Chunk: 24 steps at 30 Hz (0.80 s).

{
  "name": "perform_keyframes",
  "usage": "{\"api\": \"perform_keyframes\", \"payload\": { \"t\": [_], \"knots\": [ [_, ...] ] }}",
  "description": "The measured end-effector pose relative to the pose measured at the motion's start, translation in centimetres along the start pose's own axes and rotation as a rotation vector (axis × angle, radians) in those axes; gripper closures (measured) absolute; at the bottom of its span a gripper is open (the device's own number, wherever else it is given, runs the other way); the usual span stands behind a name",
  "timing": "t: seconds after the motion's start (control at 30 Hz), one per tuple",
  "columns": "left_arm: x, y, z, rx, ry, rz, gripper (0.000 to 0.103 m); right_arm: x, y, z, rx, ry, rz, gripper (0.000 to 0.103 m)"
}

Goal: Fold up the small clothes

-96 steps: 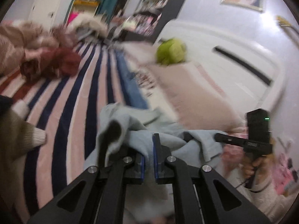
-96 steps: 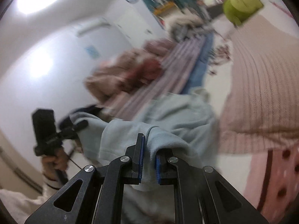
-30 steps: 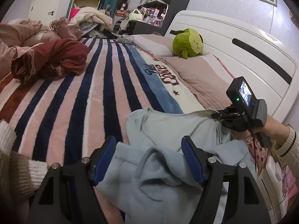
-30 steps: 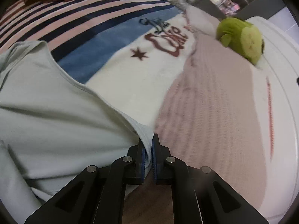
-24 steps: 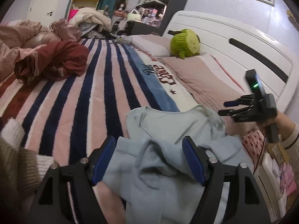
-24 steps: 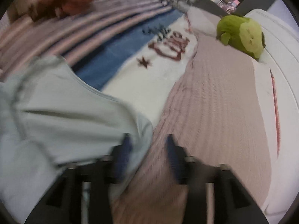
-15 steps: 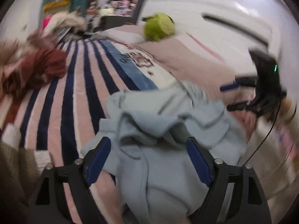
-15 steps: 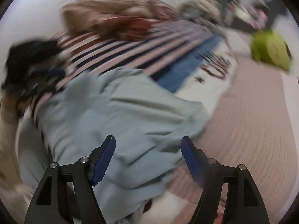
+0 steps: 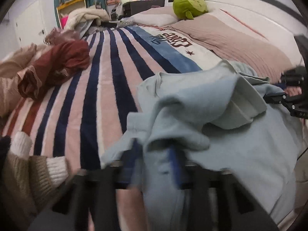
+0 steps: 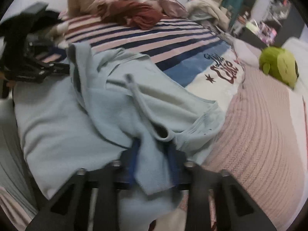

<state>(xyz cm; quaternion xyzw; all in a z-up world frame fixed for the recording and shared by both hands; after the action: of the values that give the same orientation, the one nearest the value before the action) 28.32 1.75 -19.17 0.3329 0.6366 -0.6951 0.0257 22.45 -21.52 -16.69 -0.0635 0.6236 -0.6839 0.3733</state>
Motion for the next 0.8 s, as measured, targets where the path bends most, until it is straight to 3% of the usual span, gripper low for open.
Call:
{"api": "perform_keyframes", "payload": {
  "t": [0.13, 0.23, 0.37, 0.47, 0.53, 0.63, 0.67, 0.7, 0.73, 0.8],
  "knots": [
    [-2.0, -1.3, -0.9, 0.093, -0.049, 0.055, 0.095, -1.5, -1.0, 3.0, -0.05, 0.086, 0.041, 0.097],
    [-4.1, -1.7, -1.6, 0.055, -0.062, 0.065, 0.095, -2.6, -1.7, 6.2, -0.056, 0.175, 0.062, 0.099],
    [-6.9, -0.5, -2.5, -0.059, -0.084, 0.056, 0.098, -3.8, -1.0, 8.7, -0.053, 0.216, 0.051, 0.099],
    [-8.0, 1.3, -4.4, -0.033, -0.179, 0.007, 0.098, -4.7, 0.0, 10.1, -0.016, 0.237, 0.041, 0.099],
    [-8.1, 2.3, -5.1, -0.056, -0.19, -0.012, 0.087, -5.1, 1.5, 10.9, -0.031, 0.264, 0.004, 0.097],
    [-7.8, 2.7, -6.1, -0.112, -0.218, -0.02, 0.073, -5.3, 2.4, 12.6, 0.057, 0.271, -0.001, 0.093],
    [-7.8, 2.6, -6.2, -0.101, -0.221, -0.016, 0.072, -5.2, 2.3, 13.5, 0.084, 0.292, 0.008, 0.087],
    [-7.8, 2.3, -6.0, -0.07, -0.209, 0.0, 0.065, -4.9, 1.9, 14.5, 0.11, 0.332, 0.014, 0.084],
    [-7.9, 2.0, -5.5, -0.033, -0.188, 0.016, 0.046, -4.7, 1.4, 14.7, 0.093, 0.34, 0.027, 0.083],
    [-8.0, 2.1, -4.1, 0.05, -0.127, -0.004, 0.029, -4.3, 0.3, 14.2, -0.008, 0.319, 0.057, 0.076]
  ]
}}
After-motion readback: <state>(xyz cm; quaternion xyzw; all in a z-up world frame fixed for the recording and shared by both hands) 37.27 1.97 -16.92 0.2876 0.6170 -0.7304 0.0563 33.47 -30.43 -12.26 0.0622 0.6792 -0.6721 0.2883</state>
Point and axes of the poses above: each gripper's, at about its wrist camera, not at the fingertips, and y roughly the way its jaws point, z to its right, x to its underside, the point moved 5 cm from there along y, roughly the way its jaws point, and after that the axes turned 10 degrees about -z, right-handed, at the moved point
